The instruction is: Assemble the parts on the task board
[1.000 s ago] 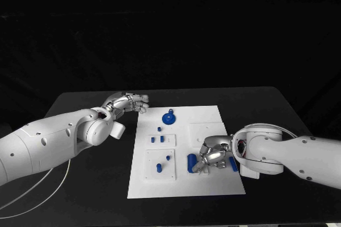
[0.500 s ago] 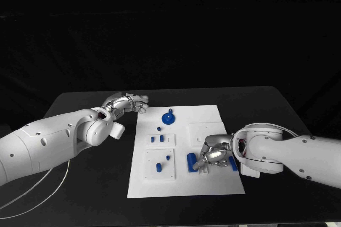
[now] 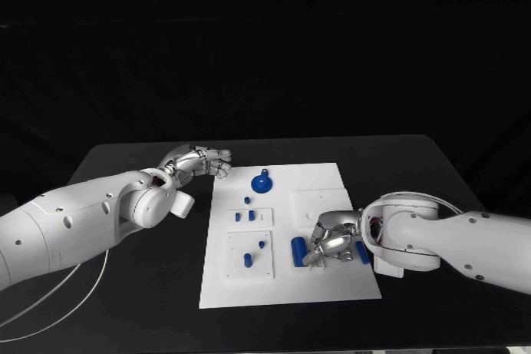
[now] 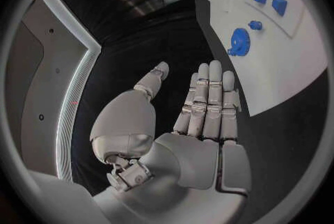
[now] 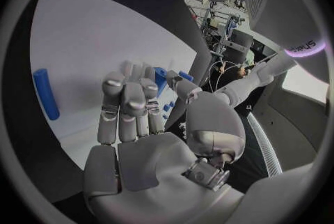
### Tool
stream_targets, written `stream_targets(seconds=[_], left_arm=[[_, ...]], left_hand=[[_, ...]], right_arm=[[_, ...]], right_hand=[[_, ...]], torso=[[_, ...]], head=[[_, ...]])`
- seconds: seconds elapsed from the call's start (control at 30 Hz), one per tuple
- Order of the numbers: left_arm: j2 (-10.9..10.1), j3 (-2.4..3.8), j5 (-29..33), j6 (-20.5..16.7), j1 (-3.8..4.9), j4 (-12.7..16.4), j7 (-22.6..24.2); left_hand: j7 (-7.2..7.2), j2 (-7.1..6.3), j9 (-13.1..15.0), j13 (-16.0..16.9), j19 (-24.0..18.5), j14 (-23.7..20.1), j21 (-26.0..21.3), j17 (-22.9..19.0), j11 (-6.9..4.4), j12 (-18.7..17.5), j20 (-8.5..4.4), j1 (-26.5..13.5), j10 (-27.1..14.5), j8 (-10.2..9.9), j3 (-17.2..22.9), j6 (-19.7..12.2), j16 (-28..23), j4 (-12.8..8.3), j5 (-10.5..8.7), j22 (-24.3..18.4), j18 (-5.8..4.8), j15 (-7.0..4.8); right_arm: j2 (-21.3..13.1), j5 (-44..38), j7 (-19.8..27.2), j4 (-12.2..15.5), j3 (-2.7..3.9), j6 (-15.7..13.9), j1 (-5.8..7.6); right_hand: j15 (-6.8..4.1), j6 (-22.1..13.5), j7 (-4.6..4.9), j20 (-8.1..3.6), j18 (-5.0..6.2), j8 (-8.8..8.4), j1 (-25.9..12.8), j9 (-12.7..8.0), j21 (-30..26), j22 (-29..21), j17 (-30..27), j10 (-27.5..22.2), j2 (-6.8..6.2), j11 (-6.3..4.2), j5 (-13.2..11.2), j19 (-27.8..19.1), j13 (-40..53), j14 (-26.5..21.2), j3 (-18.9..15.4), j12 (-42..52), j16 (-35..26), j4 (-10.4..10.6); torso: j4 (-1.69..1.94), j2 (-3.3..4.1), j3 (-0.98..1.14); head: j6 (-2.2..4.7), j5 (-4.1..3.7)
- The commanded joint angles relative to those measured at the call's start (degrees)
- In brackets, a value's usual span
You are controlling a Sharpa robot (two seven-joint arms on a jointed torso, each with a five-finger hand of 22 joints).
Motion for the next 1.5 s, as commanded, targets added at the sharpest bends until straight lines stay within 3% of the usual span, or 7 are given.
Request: stream_targets(seconds=[0.03,0.37,0.57,1.0,1.13,1.3,1.5], left_arm=[[0.06,0.01,-0.27,0.97,0.0,0.12,0.29],[0.01,-0.03,-0.27,1.0,0.0,0.12,0.24],[0.02,-0.05,-0.27,1.06,0.0,0.07,0.2],[0.0,-0.11,-0.29,1.19,0.0,0.09,0.05],[-0.01,-0.12,-0.29,1.21,0.0,0.11,0.06],[0.0,-0.14,-0.29,1.12,0.0,0.1,0.13],[0.13,-0.2,-0.29,0.88,0.0,0.01,0.34]], left_hand=[[-0.09,0.21,-0.07,-0.09,-0.35,0.11,-0.38,0.07,-0.01,-0.09,-0.05,0.18,-0.56,0.4,0.25,-0.22,-0.4,-0.2,0.35,0.08,-0.22,0.19],[-0.09,0.21,-0.07,-0.09,-0.35,0.11,-0.4,0.14,-0.01,-0.08,-0.05,0.24,-0.56,0.41,0.28,-0.22,-0.44,-0.24,0.38,0.12,-0.21,0.19],[-0.09,0.2,-0.08,-0.09,-0.35,0.11,-0.42,0.17,-0.01,-0.08,-0.05,0.26,-0.56,0.41,0.28,-0.22,-0.47,-0.26,0.38,0.14,-0.22,0.19],[-0.09,0.19,-0.08,-0.09,-0.35,0.12,-0.44,0.23,-0.01,-0.08,-0.04,0.28,-0.57,0.42,0.28,-0.23,-0.51,-0.28,0.38,0.18,-0.22,0.2],[-0.09,0.2,-0.08,-0.09,-0.35,0.12,-0.45,0.25,-0.01,-0.08,-0.04,0.28,-0.57,0.42,0.29,-0.23,-0.52,-0.28,0.39,0.19,-0.22,0.2],[-0.09,0.19,-0.08,-0.09,-0.35,0.12,-0.46,0.27,0.0,-0.09,-0.04,0.29,-0.57,0.42,0.29,-0.23,-0.53,-0.28,0.39,0.2,-0.22,0.2],[-0.08,0.17,-0.08,-0.09,-0.35,0.12,-0.47,0.3,0.0,-0.08,-0.04,0.28,-0.57,0.43,0.28,-0.23,-0.55,-0.29,0.38,0.22,-0.23,0.2]], right_arm=[[0.3,-0.72,-0.52,-0.35,0.04,0.4,0.01],[0.75,-0.57,-0.84,-0.6,0.03,1.72,0.0],[0.63,-0.54,-0.56,-0.56,0.03,1.64,0.0],[0.55,-0.94,-1.15,-0.58,0.03,0.58,0.0],[0.26,-0.94,-0.6,-0.51,0.03,-0.51,0.0],[-1.32,1.5,2.23,0.55,0.05,-3.36,0.01],[-3.82,3.44,3.89,2.05,1.52,-5.52,1.06]], right_hand=[[-0.35,0.16,0.21,-0.13,1.65,0.03,0.16,0.01,0.24,0.07,-0.1,0.28,-0.49,0.1,-0.04,0.09,0.08,-0.27,0.44,0.06,0.41,-0.25],[-0.22,0.11,0.33,0.13,1.65,0.0,1.01,-0.07,0.33,0.1,-0.26,0.28,-0.07,0.22,0.1,0.05,0.07,-0.24,1.3,0.01,0.39,-1.56],[-0.15,-0.11,0.39,0.38,1.65,-0.04,-2.04,-0.09,0.45,0.15,-0.38,0.12,-4.11,0.3,0.23,-0.09,0.12,-0.29,-4.18,-0.03,0.4,-3.68],[-0.31,0.01,0.26,0.03,1.65,-0.04,-1.57,-0.24,0.05,-0.28,-0.57,0.2,-0.73,0.14,0.13,-0.04,0.05,-0.31,-4.72,-0.15,0.39,-3.96],[-0.31,0.04,0.26,0.03,1.65,-0.05,-1.41,-0.28,0.04,-0.31,-0.61,0.22,-1.07,0.15,0.08,-0.01,0.04,-0.32,-4.15,-0.17,0.4,-3.61],[-0.08,-1.6,0.71,0.09,1.65,-0.88,-1.95,-0.59,0.06,-0.35,-0.68,0.03,-3.61,0.55,0.64,0.02,0.1,-0.33,-4.81,-0.19,0.38,-3.62],[0.96,-5.07,1.89,-0.24,1.65,-2.36,-3.08,-0.79,0.01,-0.4,-0.57,-0.42,-4.25,1.68,0.99,-0.03,0.71,-0.36,-7.84,0.46,0.58,-4.73]], torso=[[0.01,0.01,-0.01],[0.0,-0.02,0.02],[-0.01,0.0,0.03],[0.02,-0.03,0.0],[0.0,-0.02,0.0],[-0.02,-0.03,0.0],[-0.06,-0.04,0.07]], head=[[-0.06,0.02],[-0.14,0.11],[-0.15,0.2],[-0.15,0.22],[-0.08,0.23],[-0.04,0.23],[0.32,0.12]])
